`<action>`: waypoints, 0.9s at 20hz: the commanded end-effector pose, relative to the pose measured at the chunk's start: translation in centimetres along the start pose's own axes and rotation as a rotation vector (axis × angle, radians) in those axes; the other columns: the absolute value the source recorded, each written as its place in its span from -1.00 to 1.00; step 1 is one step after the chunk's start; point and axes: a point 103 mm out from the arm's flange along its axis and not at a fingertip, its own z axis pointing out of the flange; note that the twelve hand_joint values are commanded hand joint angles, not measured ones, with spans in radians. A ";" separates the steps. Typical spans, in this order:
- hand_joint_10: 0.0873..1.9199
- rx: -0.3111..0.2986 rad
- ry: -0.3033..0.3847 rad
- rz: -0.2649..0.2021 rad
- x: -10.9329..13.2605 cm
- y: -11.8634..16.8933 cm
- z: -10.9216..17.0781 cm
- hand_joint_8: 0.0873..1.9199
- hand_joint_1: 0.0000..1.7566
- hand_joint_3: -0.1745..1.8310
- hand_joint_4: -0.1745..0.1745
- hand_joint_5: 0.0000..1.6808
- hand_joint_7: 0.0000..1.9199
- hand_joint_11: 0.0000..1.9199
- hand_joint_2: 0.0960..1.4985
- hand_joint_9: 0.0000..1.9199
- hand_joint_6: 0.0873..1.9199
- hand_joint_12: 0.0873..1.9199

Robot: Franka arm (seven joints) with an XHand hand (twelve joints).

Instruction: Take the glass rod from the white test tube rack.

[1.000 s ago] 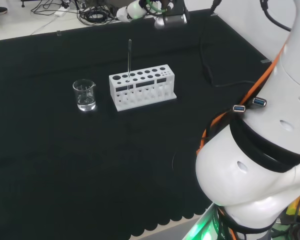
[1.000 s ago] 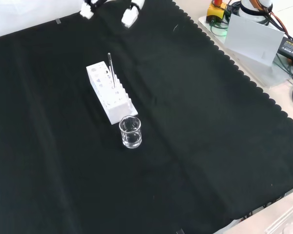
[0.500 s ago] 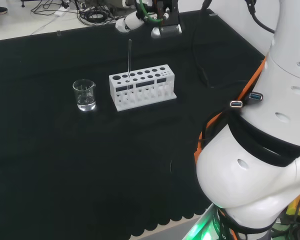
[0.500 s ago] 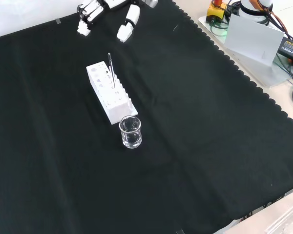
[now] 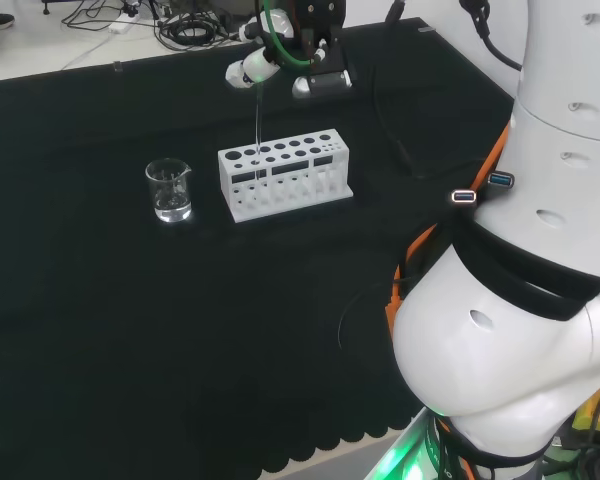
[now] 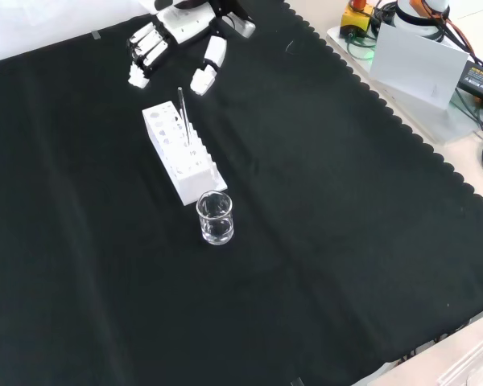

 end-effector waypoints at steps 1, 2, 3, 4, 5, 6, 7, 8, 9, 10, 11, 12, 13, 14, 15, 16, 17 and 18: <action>-0.21 0.016 -0.010 0.002 0.3 -0.2 0.8 -0.25 -0.49 -0.54 -0.23 -0.64 -0.91 -0.95 0.25 -0.77 -1.00 0.45; -0.21 0.020 -0.013 0.005 0.3 -0.3 0.9 -0.25 -0.49 -0.54 -0.23 -0.63 -0.91 -0.95 0.25 -0.77 -1.00 0.45; -0.21 0.024 -0.014 0.008 0.2 -0.4 1.0 -0.25 -0.49 -0.54 -0.23 -0.63 -0.90 -0.95 0.25 -0.77 -1.00 0.45; -0.21 0.029 -0.016 0.011 0.2 -0.5 1.2 -0.25 -0.49 -0.54 -0.23 -0.62 -0.90 -0.95 0.25 -0.76 -1.00 0.45; -0.21 0.034 -0.018 0.013 0.2 -0.6 1.3 -0.25 -0.48 -0.54 -0.23 -0.61 -0.90 -0.95 0.25 -0.76 -1.00 0.45; -0.21 0.035 -0.017 0.014 0.1 -0.7 1.3 -0.25 -0.48 -0.54 -0.24 -0.60 -0.90 -0.95 0.25 -0.75 -1.00 0.45; -0.21 0.035 -0.017 0.015 0.1 -0.7 1.4 -0.25 -0.48 -0.54 -0.24 -0.59 -0.90 -0.95 0.25 -0.75 -1.00 0.45; -0.21 0.033 -0.015 0.015 0.0 -0.7 1.4 -0.25 -0.48 -0.54 -0.24 -0.58 -0.90 -0.95 0.25 -0.75 -1.00 0.45; -0.21 0.035 -0.016 0.016 0.0 -0.7 1.4 -0.25 -0.47 -0.53 -0.25 -0.57 -0.90 -0.94 0.25 -0.74 -1.00 0.45; -0.21 0.036 -0.015 0.018 -0.1 -0.8 1.5 -0.25 -0.47 -0.53 -0.25 -0.56 -0.89 -0.94 0.25 -0.74 -1.00 0.45; -0.21 0.036 -0.014 0.019 -0.1 -0.8 1.5 -0.25 -0.46 -0.53 -0.26 -0.55 -0.89 -0.94 0.25 -0.73 -1.00 0.45; -0.21 0.036 -0.012 0.020 -0.2 -0.8 1.6 -0.25 -0.45 -0.53 -0.26 -0.53 -0.88 -0.94 0.26 -0.73 -1.00 0.44; -0.22 0.036 -0.010 0.020 -0.3 -0.8 1.6 -0.25 -0.45 -0.53 -0.27 -0.51 -0.88 -0.94 0.26 -0.72 -1.00 0.44; -0.22 0.038 -0.010 0.020 -0.3 -0.8 1.6 -0.25 -0.44 -0.52 -0.27 -0.48 -0.87 -0.93 0.26 -0.71 -1.00 0.44; -0.23 0.041 -0.012 0.018 -0.3 -0.7 1.7 -0.25 -0.43 -0.52 -0.28 -0.45 -0.86 -0.93 0.27 -0.70 -1.00 0.43; -0.23 0.044 -0.014 0.017 -0.4 -0.6 1.8 -0.26 -0.42 -0.52 -0.28 -0.43 -0.86 -0.93 0.27 -0.69 -0.99 0.43; -0.25 0.044 -0.017 0.016 -0.5 -0.5 1.9 -0.26 -0.41 -0.51 -0.29 -0.41 -0.84 -0.92 0.27 -0.66 -0.98 0.43; -0.27 0.046 -0.022 0.015 -0.5 -0.5 1.9 -0.27 -0.39 -0.51 -0.30 -0.40 -0.83 -0.92 0.26 -0.62 -0.95 0.42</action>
